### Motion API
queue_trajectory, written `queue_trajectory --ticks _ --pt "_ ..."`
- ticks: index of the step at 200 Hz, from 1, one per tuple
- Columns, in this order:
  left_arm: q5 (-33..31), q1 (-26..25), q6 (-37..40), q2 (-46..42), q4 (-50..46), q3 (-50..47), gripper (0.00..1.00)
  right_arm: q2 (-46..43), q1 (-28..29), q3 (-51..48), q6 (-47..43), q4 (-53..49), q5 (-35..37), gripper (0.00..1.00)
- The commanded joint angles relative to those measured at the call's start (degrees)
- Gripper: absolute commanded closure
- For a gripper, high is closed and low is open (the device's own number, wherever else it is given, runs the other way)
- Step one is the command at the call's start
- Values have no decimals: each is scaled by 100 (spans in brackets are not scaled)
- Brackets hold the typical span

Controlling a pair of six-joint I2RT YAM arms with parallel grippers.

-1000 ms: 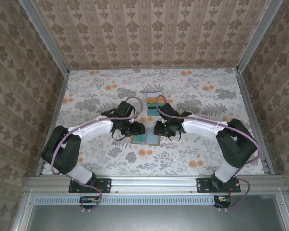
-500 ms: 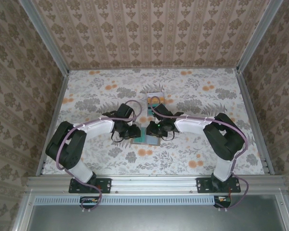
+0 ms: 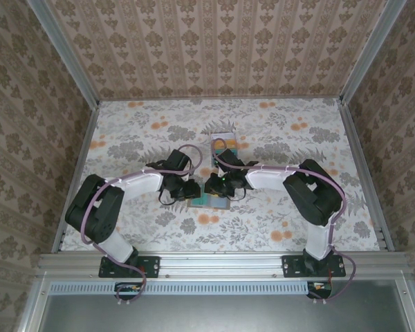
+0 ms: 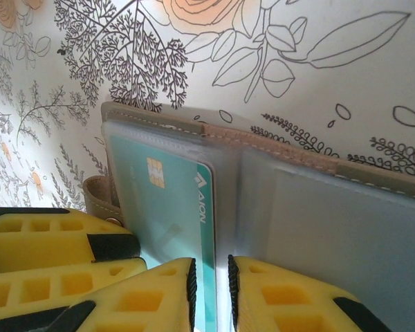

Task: Take the credit cards out of the card holder

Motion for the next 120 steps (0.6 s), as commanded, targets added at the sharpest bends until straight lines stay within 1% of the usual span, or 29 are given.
queue_trajectory --ticks 1,73,87,102,112,120 --pt "50 43 69 120 72 -116 73 144 37 116 103 7 -123 77" --pt "165 35 28 148 173 -129 76 245 37 75 161 147 -247 80" --pt "175 38 20 157 168 -132 76 249 40 71 178 186 -276 86" --pt "161 35 22 147 153 -141 77 232 38 47 186 186 -268 91" --pt "148 37 20 143 141 -155 77 210 38 20 184 193 -261 97" --pt "132 35 28 144 114 -140 77 189 25 -1 195 191 -259 100"
